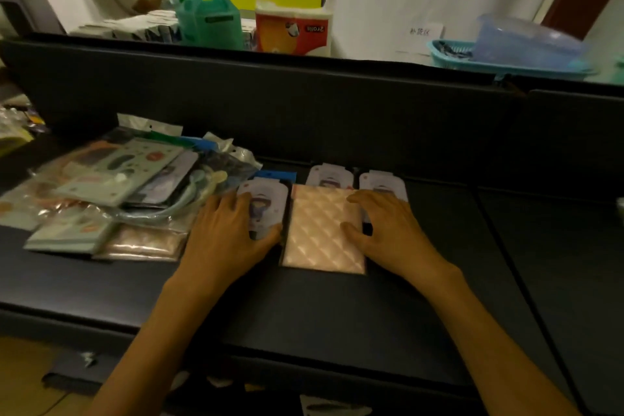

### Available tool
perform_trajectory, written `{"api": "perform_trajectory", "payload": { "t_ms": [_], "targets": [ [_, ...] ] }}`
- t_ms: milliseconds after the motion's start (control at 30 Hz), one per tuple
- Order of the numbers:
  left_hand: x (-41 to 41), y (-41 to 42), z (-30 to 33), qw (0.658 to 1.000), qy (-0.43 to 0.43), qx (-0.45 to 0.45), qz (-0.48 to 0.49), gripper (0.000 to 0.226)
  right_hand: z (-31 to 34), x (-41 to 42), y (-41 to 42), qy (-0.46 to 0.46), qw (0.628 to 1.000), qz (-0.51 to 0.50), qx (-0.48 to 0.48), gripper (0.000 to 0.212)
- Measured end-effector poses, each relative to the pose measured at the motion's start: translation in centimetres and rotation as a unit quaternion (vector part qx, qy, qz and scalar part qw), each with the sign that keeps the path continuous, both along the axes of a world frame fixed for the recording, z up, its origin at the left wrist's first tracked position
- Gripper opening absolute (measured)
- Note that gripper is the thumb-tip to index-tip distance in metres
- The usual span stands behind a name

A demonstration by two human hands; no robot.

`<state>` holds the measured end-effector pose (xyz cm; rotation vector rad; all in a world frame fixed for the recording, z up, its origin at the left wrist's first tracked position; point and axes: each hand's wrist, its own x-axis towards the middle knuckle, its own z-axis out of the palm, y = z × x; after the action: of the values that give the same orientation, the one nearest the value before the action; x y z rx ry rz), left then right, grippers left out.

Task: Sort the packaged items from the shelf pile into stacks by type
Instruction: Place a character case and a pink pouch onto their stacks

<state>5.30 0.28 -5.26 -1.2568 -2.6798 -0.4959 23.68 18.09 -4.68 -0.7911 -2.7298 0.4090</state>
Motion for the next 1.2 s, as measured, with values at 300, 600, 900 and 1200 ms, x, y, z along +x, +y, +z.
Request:
{"api": "perform_trajectory", "payload": {
  "t_ms": [300, 600, 900, 1200],
  "targets": [
    [-2.0, 1.5, -1.3, 1.0, -0.024, -0.012, -0.006, 0.106, -0.5, 0.0, -2.5, 0.029, 0.994, -0.105, -0.01, 0.065],
    [-3.0, 0.6, -0.3, 0.976, -0.158, 0.106, -0.106, 0.089, -0.8, -1.0, -6.8, 0.054, 0.965, -0.231, -0.107, 0.098],
    [-3.8, -0.2, 0.7, 0.897, -0.353, 0.22, -0.148, 0.052, 0.4, -0.3, -7.7, 0.213, 0.903, -0.243, -0.282, 0.067],
    [-1.0, -1.2, 1.7, 0.724, -0.603, 0.279, -0.186, 0.044, -0.3, 6.2, -9.8, 0.438, 0.795, -0.255, -0.333, 0.044]
  ]
}}
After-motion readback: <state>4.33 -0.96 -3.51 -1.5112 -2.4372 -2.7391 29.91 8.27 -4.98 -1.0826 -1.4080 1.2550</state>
